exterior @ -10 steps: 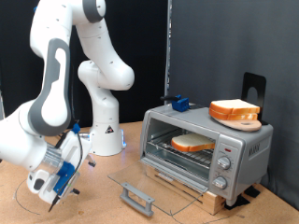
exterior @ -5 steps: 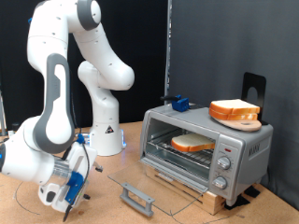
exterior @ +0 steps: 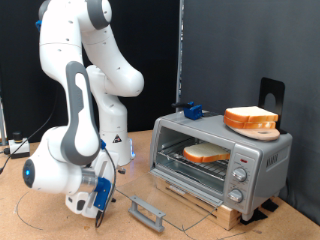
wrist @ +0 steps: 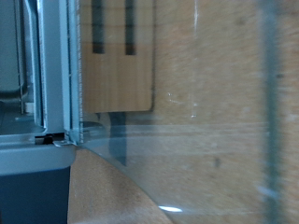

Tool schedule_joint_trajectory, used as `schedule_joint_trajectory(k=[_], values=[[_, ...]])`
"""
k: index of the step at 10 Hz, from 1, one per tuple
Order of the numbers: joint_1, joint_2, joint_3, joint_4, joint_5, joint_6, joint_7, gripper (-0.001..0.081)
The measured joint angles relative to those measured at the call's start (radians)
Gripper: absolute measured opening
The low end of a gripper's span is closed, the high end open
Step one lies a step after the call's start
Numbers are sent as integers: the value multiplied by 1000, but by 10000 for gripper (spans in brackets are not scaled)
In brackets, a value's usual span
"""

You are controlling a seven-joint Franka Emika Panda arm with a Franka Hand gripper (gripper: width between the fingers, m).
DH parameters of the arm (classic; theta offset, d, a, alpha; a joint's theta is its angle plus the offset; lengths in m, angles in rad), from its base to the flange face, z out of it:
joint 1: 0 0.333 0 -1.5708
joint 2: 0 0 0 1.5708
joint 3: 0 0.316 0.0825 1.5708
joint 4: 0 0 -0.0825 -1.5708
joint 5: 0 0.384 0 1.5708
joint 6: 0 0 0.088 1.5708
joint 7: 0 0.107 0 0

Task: Make a piece of toast with the oven

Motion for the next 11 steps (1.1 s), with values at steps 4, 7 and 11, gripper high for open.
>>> schedule_joint_trajectory(k=[4,7,11], values=[[-2,-72,38,-96,67,12,-30,804],[-27,-130,38,-112,107,-78,-68,804],[-72,-227,39,-112,162,-291,-127,804]])
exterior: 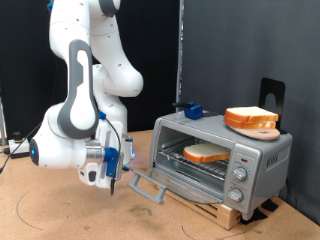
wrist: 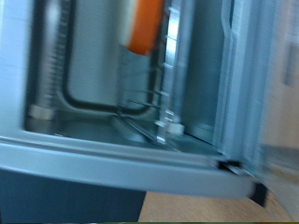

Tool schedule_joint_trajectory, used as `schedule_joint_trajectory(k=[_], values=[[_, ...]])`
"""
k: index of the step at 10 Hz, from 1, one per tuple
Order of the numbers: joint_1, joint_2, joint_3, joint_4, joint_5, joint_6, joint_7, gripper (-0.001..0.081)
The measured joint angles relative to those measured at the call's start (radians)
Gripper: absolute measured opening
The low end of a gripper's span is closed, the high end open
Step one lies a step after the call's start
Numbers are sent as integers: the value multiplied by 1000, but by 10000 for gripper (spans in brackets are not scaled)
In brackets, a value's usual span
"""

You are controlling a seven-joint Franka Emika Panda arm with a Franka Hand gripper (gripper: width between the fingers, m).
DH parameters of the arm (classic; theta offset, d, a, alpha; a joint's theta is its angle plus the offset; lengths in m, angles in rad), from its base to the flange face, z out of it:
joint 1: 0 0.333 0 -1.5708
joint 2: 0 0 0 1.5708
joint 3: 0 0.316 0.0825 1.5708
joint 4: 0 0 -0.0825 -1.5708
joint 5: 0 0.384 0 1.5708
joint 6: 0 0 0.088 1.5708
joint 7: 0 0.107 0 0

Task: Make a piece of toast with the oven

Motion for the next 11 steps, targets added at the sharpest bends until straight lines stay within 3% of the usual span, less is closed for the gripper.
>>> schedule_joint_trajectory(k=[6,11], values=[[37,-171,98,-98,152,0,-27,804],[110,-311,196,-216,291,-1,-22,804]])
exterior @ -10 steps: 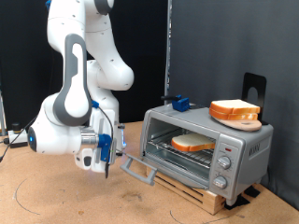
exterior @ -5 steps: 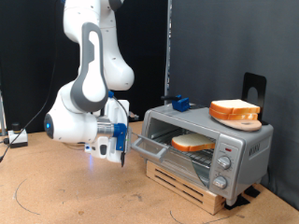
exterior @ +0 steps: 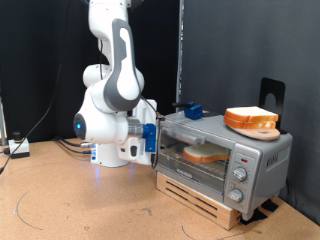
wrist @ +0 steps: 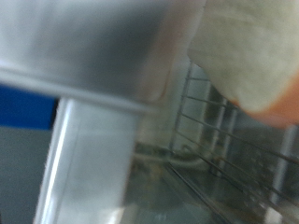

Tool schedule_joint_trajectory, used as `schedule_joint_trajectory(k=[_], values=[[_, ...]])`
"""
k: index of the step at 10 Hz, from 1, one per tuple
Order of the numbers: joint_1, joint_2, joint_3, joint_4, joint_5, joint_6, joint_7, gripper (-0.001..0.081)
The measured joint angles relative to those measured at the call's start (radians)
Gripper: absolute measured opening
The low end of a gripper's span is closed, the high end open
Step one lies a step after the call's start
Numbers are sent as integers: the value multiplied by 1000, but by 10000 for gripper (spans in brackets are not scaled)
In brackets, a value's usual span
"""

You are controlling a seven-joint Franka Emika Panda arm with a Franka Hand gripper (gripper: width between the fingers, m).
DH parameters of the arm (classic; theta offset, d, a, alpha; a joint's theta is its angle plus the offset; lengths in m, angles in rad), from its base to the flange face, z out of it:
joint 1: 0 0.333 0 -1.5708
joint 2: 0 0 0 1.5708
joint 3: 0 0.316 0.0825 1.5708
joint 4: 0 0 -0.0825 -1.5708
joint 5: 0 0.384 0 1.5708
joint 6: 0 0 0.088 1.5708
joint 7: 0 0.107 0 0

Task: Make a piece of toast with the oven

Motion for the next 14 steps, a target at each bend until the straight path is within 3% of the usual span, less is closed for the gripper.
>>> schedule_joint_trajectory(k=[2,5,11,14], values=[[22,-77,21,-36,58,-12,32,804],[10,-127,11,-37,48,-37,87,804],[-112,-52,-57,30,-134,109,167,804],[-136,-3,-78,66,-178,127,183,804]])
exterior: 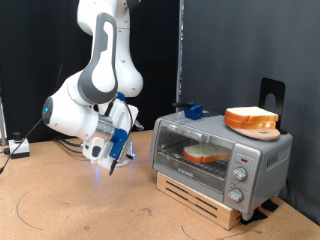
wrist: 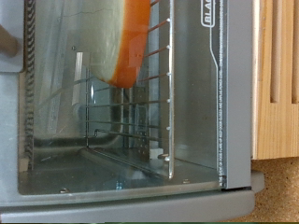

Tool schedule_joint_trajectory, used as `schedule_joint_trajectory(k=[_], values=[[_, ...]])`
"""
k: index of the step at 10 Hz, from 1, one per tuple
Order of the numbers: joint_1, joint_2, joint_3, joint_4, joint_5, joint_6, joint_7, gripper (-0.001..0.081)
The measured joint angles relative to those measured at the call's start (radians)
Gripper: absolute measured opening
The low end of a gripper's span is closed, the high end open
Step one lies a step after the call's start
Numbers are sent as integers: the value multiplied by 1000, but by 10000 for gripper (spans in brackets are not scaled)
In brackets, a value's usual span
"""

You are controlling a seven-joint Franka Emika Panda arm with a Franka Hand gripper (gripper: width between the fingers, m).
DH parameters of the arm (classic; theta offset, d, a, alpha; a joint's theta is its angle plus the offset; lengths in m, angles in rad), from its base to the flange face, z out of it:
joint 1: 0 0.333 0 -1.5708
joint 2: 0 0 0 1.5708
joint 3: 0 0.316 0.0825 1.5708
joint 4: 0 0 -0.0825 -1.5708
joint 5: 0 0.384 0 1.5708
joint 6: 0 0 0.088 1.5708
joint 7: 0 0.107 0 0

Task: Make a piece of toast with the oven

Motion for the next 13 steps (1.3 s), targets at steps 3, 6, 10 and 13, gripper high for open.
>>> schedule_joint_trajectory(k=[3,6,10,13], values=[[10,76,24,90,25,-120,54,804],[20,189,48,186,119,-49,102,804],[42,209,62,204,179,35,102,804],[59,345,70,347,113,-105,128,804]])
